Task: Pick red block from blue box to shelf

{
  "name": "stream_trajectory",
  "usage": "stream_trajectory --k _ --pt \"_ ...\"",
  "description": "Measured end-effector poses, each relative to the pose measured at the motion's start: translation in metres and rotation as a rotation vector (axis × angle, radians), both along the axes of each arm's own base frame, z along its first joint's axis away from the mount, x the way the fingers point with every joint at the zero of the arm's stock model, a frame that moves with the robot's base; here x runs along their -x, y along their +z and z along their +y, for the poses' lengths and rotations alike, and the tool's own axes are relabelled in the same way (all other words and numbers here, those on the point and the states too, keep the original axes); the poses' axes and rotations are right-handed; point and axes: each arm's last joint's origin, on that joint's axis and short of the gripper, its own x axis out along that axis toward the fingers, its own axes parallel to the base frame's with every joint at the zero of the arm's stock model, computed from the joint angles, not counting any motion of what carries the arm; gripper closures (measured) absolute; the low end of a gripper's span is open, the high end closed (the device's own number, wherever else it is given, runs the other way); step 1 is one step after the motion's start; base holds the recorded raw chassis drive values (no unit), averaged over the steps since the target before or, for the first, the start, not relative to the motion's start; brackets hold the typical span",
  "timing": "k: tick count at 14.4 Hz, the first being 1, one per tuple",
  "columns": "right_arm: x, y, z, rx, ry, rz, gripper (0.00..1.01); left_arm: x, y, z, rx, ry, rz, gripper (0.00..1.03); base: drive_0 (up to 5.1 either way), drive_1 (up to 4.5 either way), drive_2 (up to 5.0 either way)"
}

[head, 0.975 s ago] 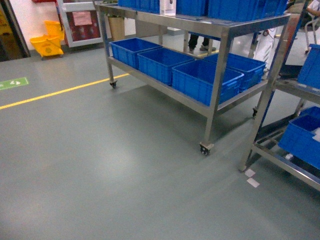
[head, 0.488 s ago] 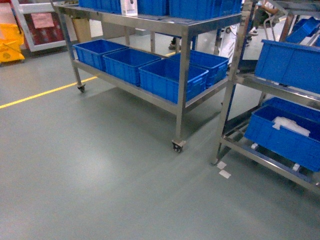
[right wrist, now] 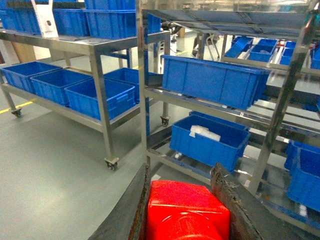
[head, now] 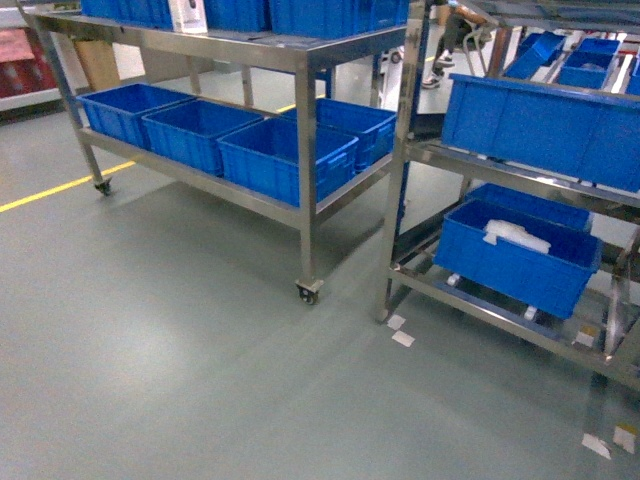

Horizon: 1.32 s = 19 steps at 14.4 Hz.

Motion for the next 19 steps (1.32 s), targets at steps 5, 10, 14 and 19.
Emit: stream_trajectory --k 5,10,14,19 --pt "0.0 0.0 0.0 0.0 0.0 0.0 0.72 0.0 0.0 0.0 0.0 0.0 0.0 0.05 -1.5 -1.49 -1.5" --pt "0.0 0.0 0.0 0.0 0.0 0.0 0.72 0.0 0.0 0.0 0.0 0.0 0.0 0.05 -1.6 -1.56 -1.6" --pt "0.0 0.0 0.0 0.0 0.0 0.0 0.72 0.0 0.0 0.0 0.0 0.0 0.0 0.05 -1.5 -1.51 -1.5" --pt "0.0 0.0 0.0 0.0 0.0 0.0 0.72 0.0 0.0 0.0 0.0 0.0 0.0 0.05 -1.5 -1.54 -1.5"
